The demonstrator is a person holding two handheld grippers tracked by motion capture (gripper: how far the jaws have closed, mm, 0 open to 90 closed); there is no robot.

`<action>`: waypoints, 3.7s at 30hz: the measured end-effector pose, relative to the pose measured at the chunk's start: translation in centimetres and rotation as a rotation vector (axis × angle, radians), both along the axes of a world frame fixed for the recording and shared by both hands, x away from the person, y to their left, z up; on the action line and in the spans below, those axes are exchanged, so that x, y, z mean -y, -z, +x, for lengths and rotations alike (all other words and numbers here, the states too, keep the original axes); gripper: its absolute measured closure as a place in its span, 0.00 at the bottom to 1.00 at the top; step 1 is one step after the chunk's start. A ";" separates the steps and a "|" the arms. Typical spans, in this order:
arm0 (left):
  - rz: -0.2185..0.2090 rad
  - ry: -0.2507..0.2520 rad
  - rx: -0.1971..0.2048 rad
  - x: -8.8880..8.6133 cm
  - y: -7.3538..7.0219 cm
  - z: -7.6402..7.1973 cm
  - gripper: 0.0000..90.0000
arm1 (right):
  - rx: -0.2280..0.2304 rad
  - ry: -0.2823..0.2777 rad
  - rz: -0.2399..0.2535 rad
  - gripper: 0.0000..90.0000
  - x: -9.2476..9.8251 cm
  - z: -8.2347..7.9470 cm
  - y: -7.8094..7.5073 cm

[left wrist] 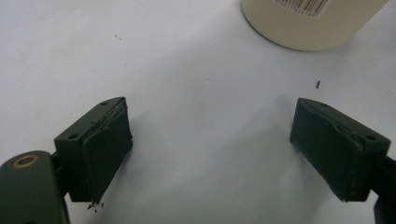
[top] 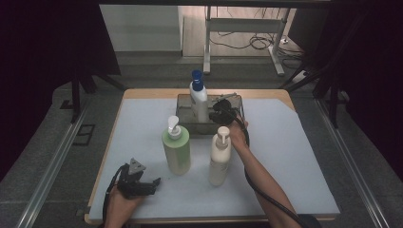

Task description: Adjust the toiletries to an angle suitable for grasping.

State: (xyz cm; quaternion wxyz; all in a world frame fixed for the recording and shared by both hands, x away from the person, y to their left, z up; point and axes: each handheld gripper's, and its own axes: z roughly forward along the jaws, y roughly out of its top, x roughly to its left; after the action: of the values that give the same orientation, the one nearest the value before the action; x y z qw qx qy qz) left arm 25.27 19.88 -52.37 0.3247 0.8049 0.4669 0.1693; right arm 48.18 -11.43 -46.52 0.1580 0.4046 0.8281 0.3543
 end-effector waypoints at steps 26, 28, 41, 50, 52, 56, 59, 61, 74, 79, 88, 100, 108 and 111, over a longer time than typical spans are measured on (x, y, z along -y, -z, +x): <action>0.000 0.000 0.000 0.0 0.0 0.0 0.13 | -0.013 -0.029 -0.032 0.95 -0.7 -0.3 -0.1; 0.000 0.000 0.000 0.0 0.0 0.0 0.13 | -0.013 -0.026 -0.036 0.95 -0.7 -0.3 0.0; 0.000 0.000 0.000 0.0 0.0 0.0 0.13 | -0.011 -0.034 -0.011 0.94 -1.7 -0.3 -0.1; 0.000 0.000 0.000 0.0 0.0 0.0 0.13 | -0.002 -0.021 -0.015 0.94 -2.0 0.3 -0.7; 0.000 0.000 -0.001 0.0 0.0 0.0 0.13 | -0.010 -0.023 -0.017 0.95 -2.1 0.5 -0.7; 0.000 0.000 0.000 0.0 0.0 0.0 0.13 | -0.020 -0.027 -0.019 0.95 -2.2 0.4 -0.5; 0.001 0.000 0.000 0.0 0.0 0.0 0.13 | -0.025 -0.029 -0.016 0.95 -2.4 0.3 -0.4; 0.000 0.000 0.000 0.0 0.0 0.0 0.13 | -0.023 -0.036 -0.017 0.95 -2.5 0.3 -0.4; 0.000 0.000 0.000 0.0 0.0 0.0 0.13 | -0.029 -0.041 0.011 0.96 -2.6 0.8 -0.3; 0.000 0.000 0.000 0.0 0.0 0.0 0.13 | -0.025 -0.063 0.010 0.96 -2.8 1.1 -0.4; 0.000 0.000 0.000 0.0 0.0 0.0 0.13 | -0.033 -0.059 -0.014 0.95 -3.3 1.4 -0.2; 0.000 0.000 0.000 0.0 0.0 0.0 0.13 | -0.047 -0.073 -0.033 0.96 -3.4 2.0 0.0; 0.000 0.001 0.000 0.0 0.0 0.0 0.13 | -0.056 -0.071 -0.030 0.96 -4.0 2.0 0.0; 0.000 0.000 0.000 0.0 0.0 0.0 0.13 | -0.054 -0.090 -0.042 0.95 -4.0 2.0 0.0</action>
State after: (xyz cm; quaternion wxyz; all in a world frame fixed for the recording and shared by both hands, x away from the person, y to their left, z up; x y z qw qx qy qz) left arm 25.28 19.89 -52.37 0.3246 0.8051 0.4668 0.1691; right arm 50.21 -7.40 -46.50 0.1278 0.3732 0.8567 0.3325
